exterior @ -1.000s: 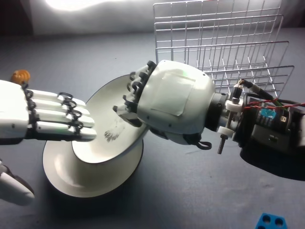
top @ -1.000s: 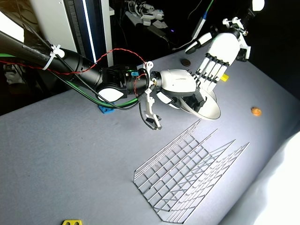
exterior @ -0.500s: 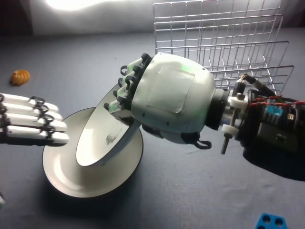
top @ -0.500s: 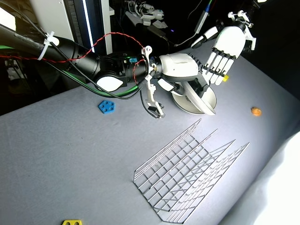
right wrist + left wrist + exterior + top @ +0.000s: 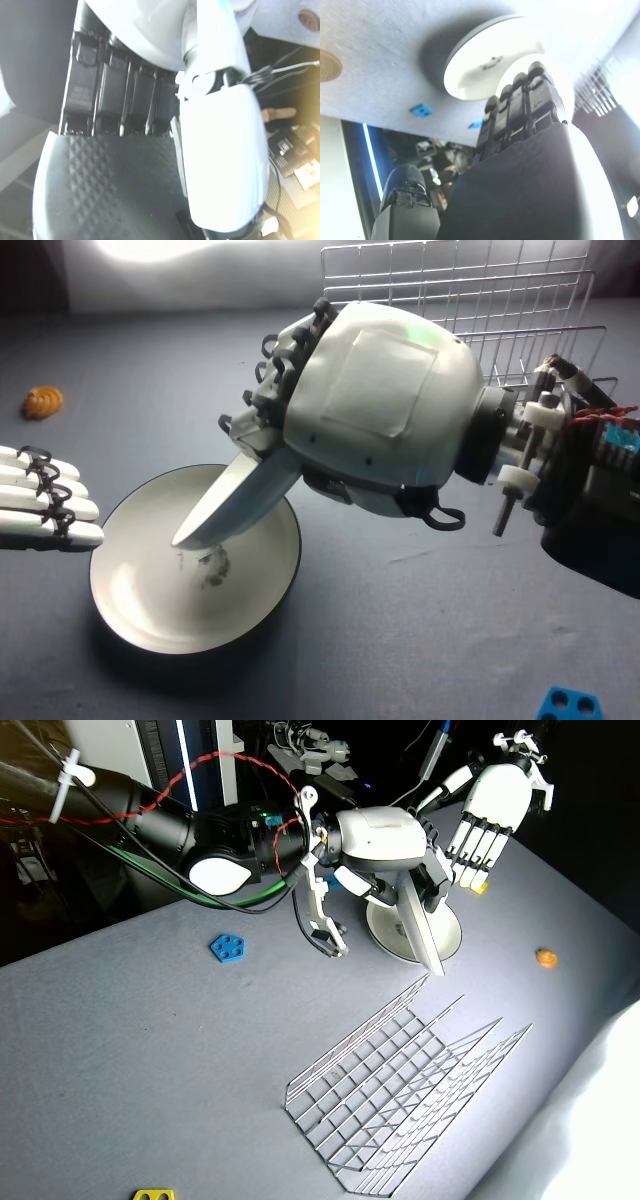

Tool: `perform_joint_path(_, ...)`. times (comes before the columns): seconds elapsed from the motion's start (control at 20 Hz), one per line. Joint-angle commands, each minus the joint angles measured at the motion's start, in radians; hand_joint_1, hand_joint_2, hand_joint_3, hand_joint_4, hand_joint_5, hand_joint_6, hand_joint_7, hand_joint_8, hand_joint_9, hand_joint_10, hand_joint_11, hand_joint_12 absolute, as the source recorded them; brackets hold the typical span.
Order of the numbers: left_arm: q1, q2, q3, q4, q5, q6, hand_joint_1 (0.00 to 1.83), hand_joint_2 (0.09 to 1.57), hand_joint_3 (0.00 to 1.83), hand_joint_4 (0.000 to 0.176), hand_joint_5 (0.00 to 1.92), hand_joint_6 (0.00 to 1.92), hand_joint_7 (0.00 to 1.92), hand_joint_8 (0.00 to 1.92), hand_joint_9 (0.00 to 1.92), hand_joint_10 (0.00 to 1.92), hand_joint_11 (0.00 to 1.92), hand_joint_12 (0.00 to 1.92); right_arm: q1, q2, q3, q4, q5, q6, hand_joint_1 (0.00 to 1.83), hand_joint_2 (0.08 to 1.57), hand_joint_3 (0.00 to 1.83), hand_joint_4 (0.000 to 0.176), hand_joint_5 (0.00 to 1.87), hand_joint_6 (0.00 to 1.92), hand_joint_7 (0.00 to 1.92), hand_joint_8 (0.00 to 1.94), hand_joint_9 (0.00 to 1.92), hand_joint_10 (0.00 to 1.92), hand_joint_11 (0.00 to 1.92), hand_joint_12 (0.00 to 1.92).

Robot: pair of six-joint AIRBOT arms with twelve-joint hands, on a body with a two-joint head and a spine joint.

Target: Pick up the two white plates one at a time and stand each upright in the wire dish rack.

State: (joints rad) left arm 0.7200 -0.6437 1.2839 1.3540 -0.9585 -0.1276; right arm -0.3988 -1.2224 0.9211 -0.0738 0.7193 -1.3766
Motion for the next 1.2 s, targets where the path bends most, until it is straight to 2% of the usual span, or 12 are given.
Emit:
perform_joint_path(0.0,-0.001,0.005,0.008,-0.060,-0.038,0.004,0.00,1.06,0.00,0.000,0.00,0.00,0.00,0.00,0.00,0.00,0.00,0.00,0.025,0.006,-0.015,-0.012,0.152,-0.002,1.38,1.09,0.00,0.000,0.94,1.01,1.04,0.83,1.00,1.06,0.84,0.82)
perform_joint_path(0.2,-0.002,-0.005,0.028,-0.060,-0.034,0.004,0.00,1.06,0.00,0.000,0.00,0.00,0.00,0.00,0.00,0.00,0.00,0.00,0.047,0.025,-0.052,-0.012,0.151,-0.013,1.38,1.10,0.00,0.000,0.91,1.05,1.02,0.86,0.97,1.09,0.83,0.84)
perform_joint_path(0.3,0.002,-0.009,0.037,-0.060,-0.033,0.004,0.00,1.06,0.00,0.000,0.00,0.00,0.00,0.00,0.00,0.00,0.00,0.00,0.062,0.042,-0.069,-0.012,0.144,-0.013,1.38,1.09,0.00,0.000,0.94,1.01,1.05,0.83,0.99,1.07,0.83,0.86)
perform_joint_path(0.6,0.003,-0.008,0.027,-0.060,-0.027,0.004,0.00,1.06,0.00,0.000,0.00,0.00,0.00,0.00,0.00,0.00,0.00,0.00,0.106,0.090,-0.107,-0.011,0.144,-0.014,1.38,1.09,0.00,0.000,0.93,1.02,1.06,0.82,0.96,1.09,0.81,0.90)
perform_joint_path(1.15,-0.029,-0.056,0.023,-0.035,-0.008,-0.002,0.00,1.06,0.00,0.000,0.00,0.00,0.00,0.00,0.00,0.00,0.00,0.00,0.224,0.233,-0.184,0.041,0.108,-0.016,1.38,1.09,0.00,0.000,0.95,0.99,1.07,0.80,0.98,1.06,0.83,0.89)
